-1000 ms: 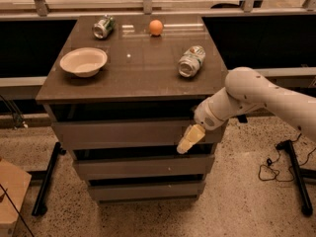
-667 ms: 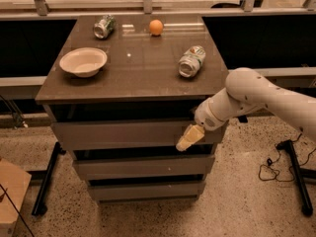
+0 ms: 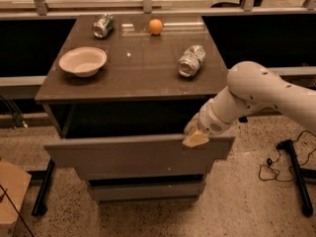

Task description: Open top drawer

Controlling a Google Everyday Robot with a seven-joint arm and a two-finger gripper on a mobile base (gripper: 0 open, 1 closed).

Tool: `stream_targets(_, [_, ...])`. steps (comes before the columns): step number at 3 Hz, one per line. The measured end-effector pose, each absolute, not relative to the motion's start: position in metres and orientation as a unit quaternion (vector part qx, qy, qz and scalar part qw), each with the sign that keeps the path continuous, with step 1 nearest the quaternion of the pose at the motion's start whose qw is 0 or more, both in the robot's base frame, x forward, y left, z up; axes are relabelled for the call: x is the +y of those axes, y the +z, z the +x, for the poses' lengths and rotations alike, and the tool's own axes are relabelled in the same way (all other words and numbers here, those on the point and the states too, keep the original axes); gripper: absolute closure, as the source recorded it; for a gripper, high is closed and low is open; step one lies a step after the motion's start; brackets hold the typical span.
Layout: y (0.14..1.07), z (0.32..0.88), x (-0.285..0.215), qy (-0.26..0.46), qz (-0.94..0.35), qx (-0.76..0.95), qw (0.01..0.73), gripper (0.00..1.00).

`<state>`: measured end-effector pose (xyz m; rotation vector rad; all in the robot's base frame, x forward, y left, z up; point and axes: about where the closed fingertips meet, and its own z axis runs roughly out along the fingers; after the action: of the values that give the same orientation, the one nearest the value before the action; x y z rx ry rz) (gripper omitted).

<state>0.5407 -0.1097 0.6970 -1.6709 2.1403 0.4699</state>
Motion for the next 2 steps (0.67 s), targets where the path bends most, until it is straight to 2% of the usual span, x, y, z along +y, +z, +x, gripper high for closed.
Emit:
stream_targets(1, [0.721,0.502,-0.110,0.162,-0.623,0.747,0.169,0.62])
stream_targets(2, [0.732,0.493,-0.110,0.157,-0.630,0.742,0.164,0.39])
